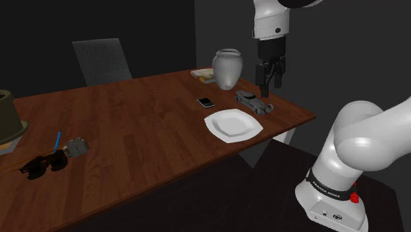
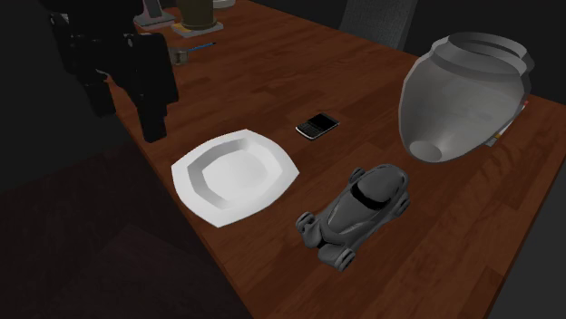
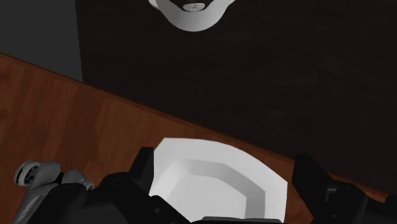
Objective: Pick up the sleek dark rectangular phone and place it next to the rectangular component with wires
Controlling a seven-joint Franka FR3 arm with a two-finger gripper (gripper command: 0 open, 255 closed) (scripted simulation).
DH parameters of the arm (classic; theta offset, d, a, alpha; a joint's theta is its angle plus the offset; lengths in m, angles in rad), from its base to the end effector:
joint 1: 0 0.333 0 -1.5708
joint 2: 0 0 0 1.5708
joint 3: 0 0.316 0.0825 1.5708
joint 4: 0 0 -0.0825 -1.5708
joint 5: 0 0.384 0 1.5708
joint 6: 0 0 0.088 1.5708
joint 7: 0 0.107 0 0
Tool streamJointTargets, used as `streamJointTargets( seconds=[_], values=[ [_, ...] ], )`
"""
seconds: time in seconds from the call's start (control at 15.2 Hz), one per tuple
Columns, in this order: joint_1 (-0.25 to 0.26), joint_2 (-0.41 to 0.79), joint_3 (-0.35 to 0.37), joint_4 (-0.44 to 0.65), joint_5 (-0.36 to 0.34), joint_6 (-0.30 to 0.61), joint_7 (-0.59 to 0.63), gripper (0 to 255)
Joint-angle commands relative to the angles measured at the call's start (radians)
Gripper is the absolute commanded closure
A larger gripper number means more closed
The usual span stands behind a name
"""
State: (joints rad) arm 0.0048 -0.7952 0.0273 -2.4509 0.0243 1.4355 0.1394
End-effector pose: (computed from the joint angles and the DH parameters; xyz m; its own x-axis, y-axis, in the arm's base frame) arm 0.2840 0.0137 0.5390 0.9691 -0.1168 -0.2171 -0.1139 -0.9932 0.0257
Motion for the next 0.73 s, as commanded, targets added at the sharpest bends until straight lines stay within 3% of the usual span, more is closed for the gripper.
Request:
streamJointTargets(
  seconds=[0.0, 0.66],
  values=[
    [0.0, 0.0, 0.0, 0.0, 0.0, 0.0, 0.0, 0],
    [-0.039, 0.317, -0.053, 0.058, -0.022, 0.321, -0.031, 0]
  ],
)
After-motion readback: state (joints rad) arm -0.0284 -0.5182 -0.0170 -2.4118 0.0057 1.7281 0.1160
